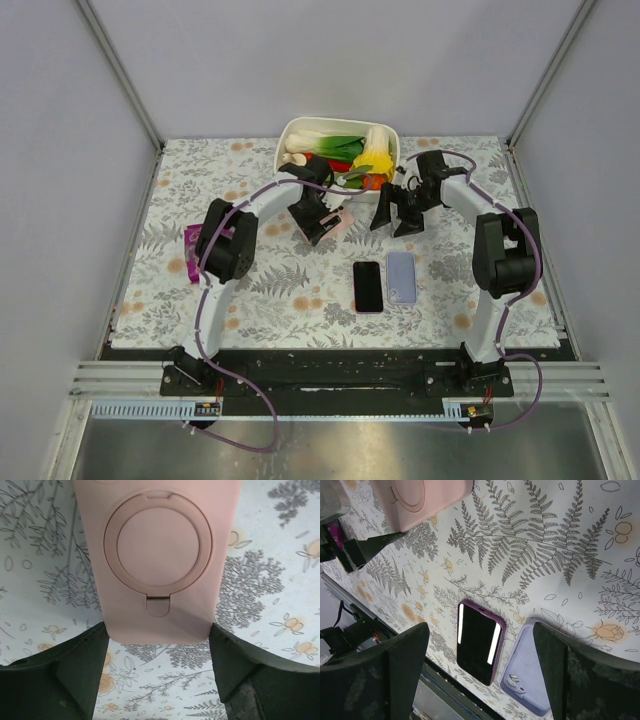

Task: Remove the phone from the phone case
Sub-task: Pick up the phone at the center of the board.

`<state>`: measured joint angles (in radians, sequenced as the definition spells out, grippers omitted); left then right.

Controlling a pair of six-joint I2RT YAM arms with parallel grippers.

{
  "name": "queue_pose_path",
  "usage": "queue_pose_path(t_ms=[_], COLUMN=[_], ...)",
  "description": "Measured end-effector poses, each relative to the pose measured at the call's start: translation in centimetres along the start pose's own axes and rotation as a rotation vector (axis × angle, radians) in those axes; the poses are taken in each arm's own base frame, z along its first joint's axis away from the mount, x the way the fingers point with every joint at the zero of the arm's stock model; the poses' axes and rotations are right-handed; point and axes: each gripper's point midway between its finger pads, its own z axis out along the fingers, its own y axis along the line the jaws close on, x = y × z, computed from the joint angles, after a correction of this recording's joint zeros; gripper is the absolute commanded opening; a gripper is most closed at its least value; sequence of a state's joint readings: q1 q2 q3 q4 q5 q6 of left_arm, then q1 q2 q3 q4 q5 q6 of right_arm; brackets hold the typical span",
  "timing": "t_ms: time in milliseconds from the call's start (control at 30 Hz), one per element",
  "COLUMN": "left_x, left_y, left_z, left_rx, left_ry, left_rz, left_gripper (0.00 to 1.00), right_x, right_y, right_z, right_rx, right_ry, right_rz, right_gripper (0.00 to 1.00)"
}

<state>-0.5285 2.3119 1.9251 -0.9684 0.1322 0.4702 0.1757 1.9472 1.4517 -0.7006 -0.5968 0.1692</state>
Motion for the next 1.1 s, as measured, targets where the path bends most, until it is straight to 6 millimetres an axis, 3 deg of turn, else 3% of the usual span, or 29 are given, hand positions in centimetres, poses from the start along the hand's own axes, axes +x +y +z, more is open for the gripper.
queue_pose_path(t_ms=[100, 233, 333, 533, 833, 967, 1100], left_x=[0.3, 1.6, 2.0, -0.2, -1.7, -2.6, -2.9], left_y=[-0.8, -3.8, -6.5, -8.9, -9.3, -8.2, -6.4], left_z=[-0.3, -1.3, -3.8, -8.7, -10.4, -11.2, -12.1], left_rx=[0.021, 0.122, 0.215, 0.292, 0.333, 0.356, 0.379], left_ry=[-0.029, -0.038, -0.050, -0.167, -0.198, -0.232, -0.261], left_rz=[0.002, 0.001, 0.004, 0.011, -0.081, -0.176, -0.287], left_gripper=[0.00, 0.00, 0.00, 0.00, 0.00, 0.00, 0.00], right_x=[0.4, 0.6, 0.6, 0.3, 0.8, 1.9, 2.9], right_y=[-0.2, -0.3, -0.3, 0.4, 1.3, 1.9, 3.2], right_z=[0.1, 0.2, 0.2, 0.1, 0.1, 0.0, -1.2], right_rx=[0.003, 0.004, 0.003, -0.025, -0.086, -0.154, -0.225], right_ry=[0.009, 0.013, 0.013, 0.012, 0.031, 0.051, 0.032], right_rz=[0.007, 0.011, 0.018, 0.025, 0.002, -0.061, -0.189], right_gripper=[0.94, 0.94, 0.95, 0.95, 0.96, 0.97, 0.98])
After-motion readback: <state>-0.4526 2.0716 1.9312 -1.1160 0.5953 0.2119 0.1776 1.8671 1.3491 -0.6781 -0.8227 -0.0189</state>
